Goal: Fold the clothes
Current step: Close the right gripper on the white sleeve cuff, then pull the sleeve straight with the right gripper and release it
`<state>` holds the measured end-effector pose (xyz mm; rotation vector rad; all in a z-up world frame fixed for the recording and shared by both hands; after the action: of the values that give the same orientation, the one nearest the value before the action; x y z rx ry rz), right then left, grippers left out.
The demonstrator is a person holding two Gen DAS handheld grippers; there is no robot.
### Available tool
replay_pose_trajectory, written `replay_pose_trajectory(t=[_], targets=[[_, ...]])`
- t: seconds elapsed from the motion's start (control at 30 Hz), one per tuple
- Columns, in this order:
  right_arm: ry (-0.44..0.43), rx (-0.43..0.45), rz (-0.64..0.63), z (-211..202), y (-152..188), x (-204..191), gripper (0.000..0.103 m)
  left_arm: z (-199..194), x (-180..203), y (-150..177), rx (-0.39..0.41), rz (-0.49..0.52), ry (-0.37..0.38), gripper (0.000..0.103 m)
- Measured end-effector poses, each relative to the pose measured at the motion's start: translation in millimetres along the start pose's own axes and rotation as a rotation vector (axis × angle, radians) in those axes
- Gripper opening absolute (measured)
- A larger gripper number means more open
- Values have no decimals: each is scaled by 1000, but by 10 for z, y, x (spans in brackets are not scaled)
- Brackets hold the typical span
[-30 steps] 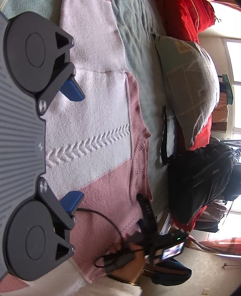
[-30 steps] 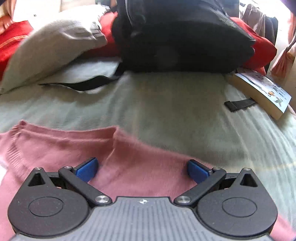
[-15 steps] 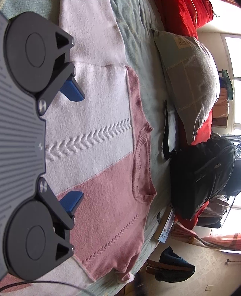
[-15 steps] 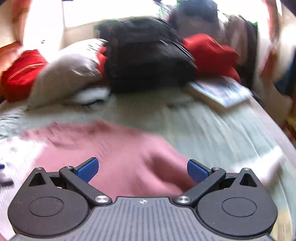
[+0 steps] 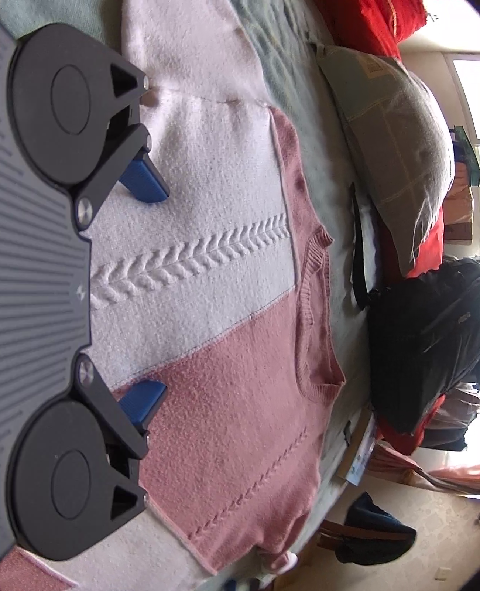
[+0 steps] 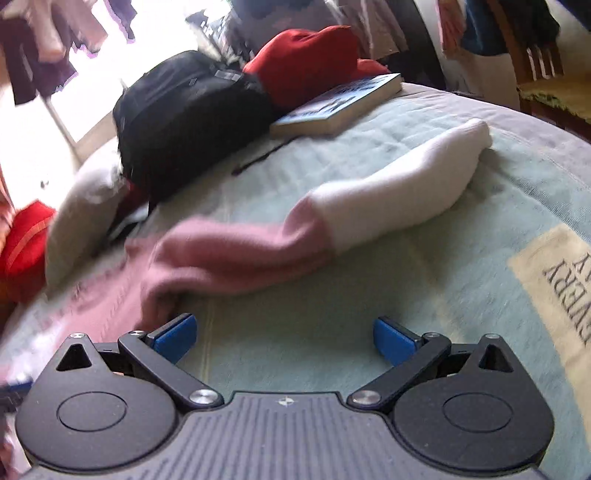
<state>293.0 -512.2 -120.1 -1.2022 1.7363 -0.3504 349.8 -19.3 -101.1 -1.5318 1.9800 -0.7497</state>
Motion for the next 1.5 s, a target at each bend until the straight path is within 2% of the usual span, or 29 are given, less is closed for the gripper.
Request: replay_pose_trajectory(t=[0.13, 0.23, 0.33, 0.43, 0.57, 0.73, 0.87, 1.0, 1.1, 1.17, 1.27, 1.33, 1.5], targets=[[-18, 43, 24, -33, -237, 187, 103, -186, 177, -10, -9, 38, -48, 102], [57, 38, 39, -9, -403, 373, 103, -366, 387, -9, 3, 72, -35, 102], [-20, 37, 138, 20, -488, 715, 103, -507, 638, -6, 6, 93, 6, 102], [-152, 93, 271, 3, -567, 1033, 103, -587, 907, 6, 7, 125, 52, 102], [-235, 130, 356, 84, -706, 1248, 103, -605, 1254, 14, -2, 190, 78, 102], [-240, 153, 329, 304, -886, 1316, 103, -589, 1547, 20, -16, 231, 103, 102], [-268, 211, 341, 424, -1031, 1481, 103, -554, 1626, 51, -33, 254, 100, 102], [-265, 213, 336, 482, -1152, 1576, 100, -522, 1623, 77, -48, 247, 95, 102], [-224, 197, 334, 486, -1175, 1640, 82, -497, 1602, 97, -59, 237, 94, 102], [-197, 188, 368, 495, -1198, 1754, 55, -485, 1589, 113, -68, 234, 93, 102], [-191, 178, 450, 524, -1226, 1936, 33, -482, 1578, 143, -75, 229, 98, 102], [-175, 155, 464, 545, -1244, 1969, 25, -485, 1573, 162, -79, 223, 106, 102], [-85, 147, 362, 400, -1323, 1742, 23, -489, 1563, 179, -84, 221, 116, 102]])
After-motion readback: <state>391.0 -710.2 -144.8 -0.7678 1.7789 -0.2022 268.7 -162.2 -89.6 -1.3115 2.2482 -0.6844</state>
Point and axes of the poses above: each gripper's, at about its wrist camera, not at the fingertips, and z roughly the way its jaws point, x to its right, y to its underside, the point moved 3 cm from there along z, roughly the way its jaws point, and after that the axes turned 9 degrees about -y, right-handed, at the moved point
